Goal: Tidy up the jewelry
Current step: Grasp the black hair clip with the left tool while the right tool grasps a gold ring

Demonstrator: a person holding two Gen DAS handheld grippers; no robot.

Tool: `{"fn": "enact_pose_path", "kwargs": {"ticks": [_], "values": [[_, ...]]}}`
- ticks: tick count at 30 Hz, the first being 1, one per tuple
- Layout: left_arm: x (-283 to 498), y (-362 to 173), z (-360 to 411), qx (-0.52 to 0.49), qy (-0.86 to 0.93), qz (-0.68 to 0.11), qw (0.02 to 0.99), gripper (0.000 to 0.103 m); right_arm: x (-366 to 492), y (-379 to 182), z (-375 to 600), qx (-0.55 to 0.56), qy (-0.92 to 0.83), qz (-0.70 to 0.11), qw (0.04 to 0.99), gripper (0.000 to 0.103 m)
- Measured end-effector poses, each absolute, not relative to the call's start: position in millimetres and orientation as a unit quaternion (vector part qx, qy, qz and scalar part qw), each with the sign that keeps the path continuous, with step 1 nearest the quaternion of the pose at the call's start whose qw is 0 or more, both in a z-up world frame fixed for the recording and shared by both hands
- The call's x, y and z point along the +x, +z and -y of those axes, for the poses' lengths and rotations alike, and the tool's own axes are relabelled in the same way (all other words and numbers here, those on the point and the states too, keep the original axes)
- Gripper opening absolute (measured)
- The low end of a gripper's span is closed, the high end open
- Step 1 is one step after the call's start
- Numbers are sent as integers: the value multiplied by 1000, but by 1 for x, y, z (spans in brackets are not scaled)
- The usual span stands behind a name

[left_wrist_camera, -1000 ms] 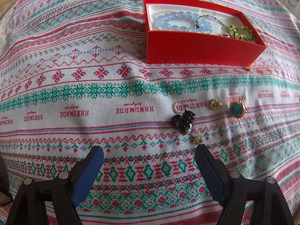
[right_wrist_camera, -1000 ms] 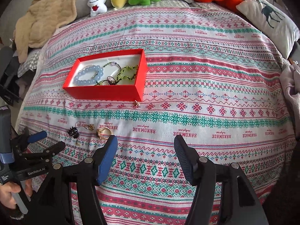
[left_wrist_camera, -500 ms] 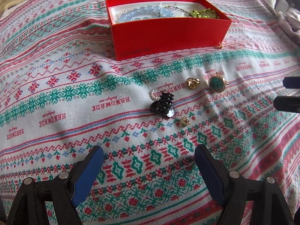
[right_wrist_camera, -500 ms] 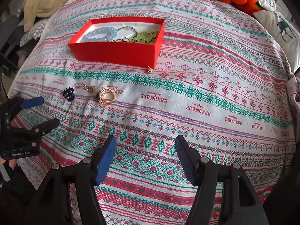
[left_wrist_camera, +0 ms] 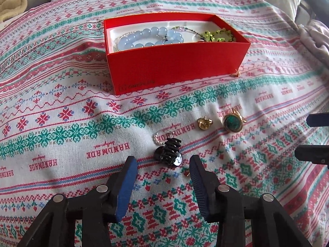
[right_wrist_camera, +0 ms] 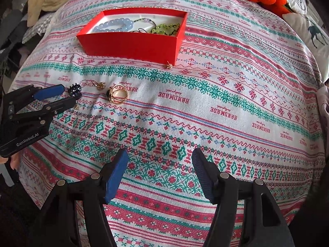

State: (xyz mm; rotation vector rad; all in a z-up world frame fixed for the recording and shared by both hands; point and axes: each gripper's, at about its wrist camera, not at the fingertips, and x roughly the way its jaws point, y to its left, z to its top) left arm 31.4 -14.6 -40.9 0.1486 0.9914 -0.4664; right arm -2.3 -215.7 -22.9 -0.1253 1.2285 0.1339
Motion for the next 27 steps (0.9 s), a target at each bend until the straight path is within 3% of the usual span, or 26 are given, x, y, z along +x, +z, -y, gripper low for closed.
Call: {"fn": "enact_pose_path", "kwargs": {"ticks": [5,10,11,27], "values": [[41,-42,27,78,-222,-466,853,41,-2,-23,215,-59,64,-576,813,68],[47,-44,41,87,-220,-467,852,13,-1,-24,215,-59,65,-578,812,68],[47,-44,43,89,-220,-469,851,12,0,-24,216,-59,64,-577,812,68],[39,-27,23,67,-189,-485,851,11,17,-30,191,-69,76,-578,809,68]]}}
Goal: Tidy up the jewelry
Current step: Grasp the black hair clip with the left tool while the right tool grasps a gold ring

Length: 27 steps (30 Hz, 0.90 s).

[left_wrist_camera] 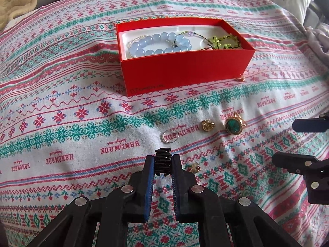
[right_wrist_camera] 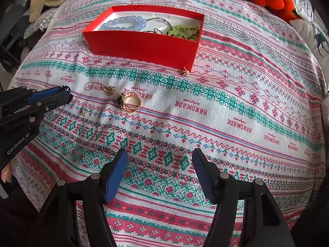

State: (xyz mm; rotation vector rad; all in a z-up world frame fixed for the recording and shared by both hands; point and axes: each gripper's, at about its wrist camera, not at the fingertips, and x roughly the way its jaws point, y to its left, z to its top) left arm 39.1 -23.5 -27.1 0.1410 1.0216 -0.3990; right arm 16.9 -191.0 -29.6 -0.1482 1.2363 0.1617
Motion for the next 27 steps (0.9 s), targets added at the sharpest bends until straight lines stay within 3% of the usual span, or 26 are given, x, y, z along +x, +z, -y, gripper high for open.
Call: {"fn": "enact_pose_path", "kwargs": {"ticks": [15,23,27], "values": [[33,-24,8,48,-145,-511,846,11,68,-40,173,-23,65,-589,805,66],[34,-23,5,44,-143,-513,845,11,88,-42,167,-8,64,-591,804,33],[35,-23,2,41,-142,-515,845,11,92,-45,158,-17,63,-590,805,31]]}}
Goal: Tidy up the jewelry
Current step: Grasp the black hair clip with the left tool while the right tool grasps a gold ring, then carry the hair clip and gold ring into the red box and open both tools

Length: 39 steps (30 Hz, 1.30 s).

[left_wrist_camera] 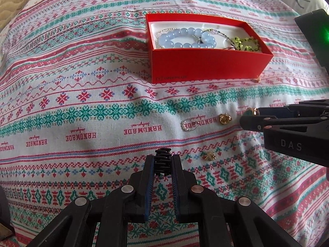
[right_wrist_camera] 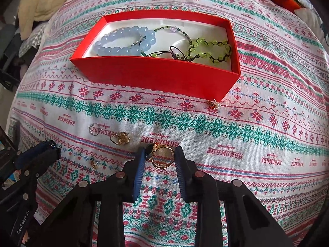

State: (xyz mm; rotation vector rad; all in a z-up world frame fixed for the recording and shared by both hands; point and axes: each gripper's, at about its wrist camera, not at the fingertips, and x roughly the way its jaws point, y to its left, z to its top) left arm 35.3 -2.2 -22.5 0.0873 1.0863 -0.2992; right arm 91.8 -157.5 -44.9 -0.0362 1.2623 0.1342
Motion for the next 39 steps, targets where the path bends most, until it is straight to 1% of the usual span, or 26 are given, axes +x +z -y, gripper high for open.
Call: {"fn": "enact_pose_path", "kwargs": {"ticks": [7,15,28,39], "values": [[35,-21,-2,38,-140,-514,845,11,79,-42,153,-30,65,-584,809,31],[34,-16,-1,35,-142,-509,848,11,62,-23,157,-24,76,-569,818,31],[35,12,14,19,-154,-483,862,11,42,24,177,9,89,-530,843,31],[54,36,21,-3,-144,-455,879,11,50,54,201,57,78,-497,862,31]]}}
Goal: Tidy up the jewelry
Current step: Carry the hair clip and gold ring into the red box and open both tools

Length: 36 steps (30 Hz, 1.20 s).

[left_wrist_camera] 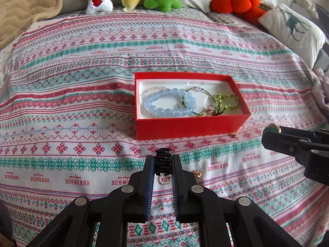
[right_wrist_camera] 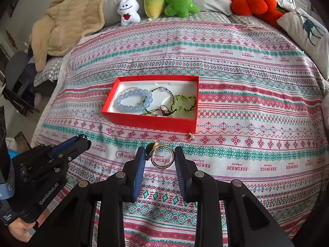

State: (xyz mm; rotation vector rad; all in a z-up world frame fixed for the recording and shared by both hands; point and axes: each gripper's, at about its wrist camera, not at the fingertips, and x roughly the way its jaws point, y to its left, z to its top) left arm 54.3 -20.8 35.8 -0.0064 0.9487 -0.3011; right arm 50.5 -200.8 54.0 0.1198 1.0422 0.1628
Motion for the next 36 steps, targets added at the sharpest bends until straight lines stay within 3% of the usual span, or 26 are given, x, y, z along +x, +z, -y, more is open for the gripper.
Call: {"fn": "enact_pose_path", "kwargs": {"ticks": [19,36], "values": [[106,43,51,5,-148,-460,876,11,104,47,224,125,85,-503,851,31],[158,0,70,28,-155,-470,869,11,132,19,245,167,73,-519,835,31]]}}
